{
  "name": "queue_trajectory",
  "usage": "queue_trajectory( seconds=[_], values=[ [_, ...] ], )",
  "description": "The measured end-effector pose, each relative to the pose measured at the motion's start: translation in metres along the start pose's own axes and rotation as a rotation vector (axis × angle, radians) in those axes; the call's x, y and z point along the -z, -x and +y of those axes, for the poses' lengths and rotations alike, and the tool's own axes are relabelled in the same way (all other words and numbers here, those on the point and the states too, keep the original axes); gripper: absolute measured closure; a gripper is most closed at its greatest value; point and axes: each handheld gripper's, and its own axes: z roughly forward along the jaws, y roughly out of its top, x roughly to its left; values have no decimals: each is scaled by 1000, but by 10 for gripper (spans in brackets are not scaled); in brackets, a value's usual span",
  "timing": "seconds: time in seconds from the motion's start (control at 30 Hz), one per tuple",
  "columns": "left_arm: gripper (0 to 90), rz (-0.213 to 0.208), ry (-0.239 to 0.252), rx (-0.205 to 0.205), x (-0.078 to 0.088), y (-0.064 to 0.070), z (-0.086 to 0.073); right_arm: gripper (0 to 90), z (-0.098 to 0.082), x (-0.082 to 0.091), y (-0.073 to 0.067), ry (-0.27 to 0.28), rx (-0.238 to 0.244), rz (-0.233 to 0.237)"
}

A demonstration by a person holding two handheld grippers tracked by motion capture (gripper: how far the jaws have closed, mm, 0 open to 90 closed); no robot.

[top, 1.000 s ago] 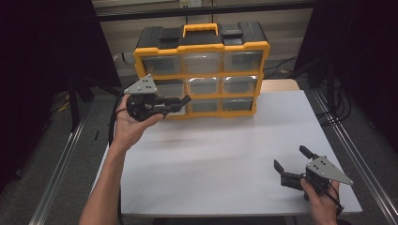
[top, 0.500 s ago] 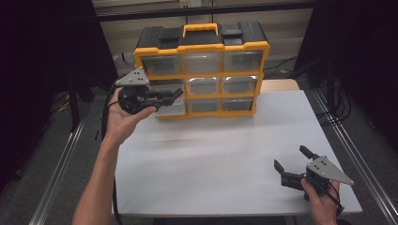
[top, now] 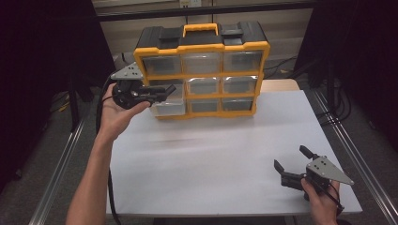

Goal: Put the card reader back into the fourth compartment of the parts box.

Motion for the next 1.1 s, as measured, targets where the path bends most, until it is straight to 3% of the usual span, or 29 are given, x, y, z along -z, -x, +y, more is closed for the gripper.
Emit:
queue_trajectory(
  seconds=[0.13, 0.23, 0.37, 0.77, 1.1],
  values=[
    [738, 6, 0, 3, 1, -3, 2, 14, 0, 0, 0, 1, 1, 2],
    [738, -13, 8, 9, 2, -5, 4, 14, 0, 0, 0, 1, 0, 1],
    [738, 20, -34, 0, -1, -9, 6, 14, 0, 0, 0, -1, 0, 2],
    [738, 35, -121, 4, -17, -24, 7, 14, 0, 0, 0, -1, -2, 2],
    [738, 40, -164, 21, -27, -33, 9, 14, 0, -1, 0, 0, 1, 2]
  ],
)
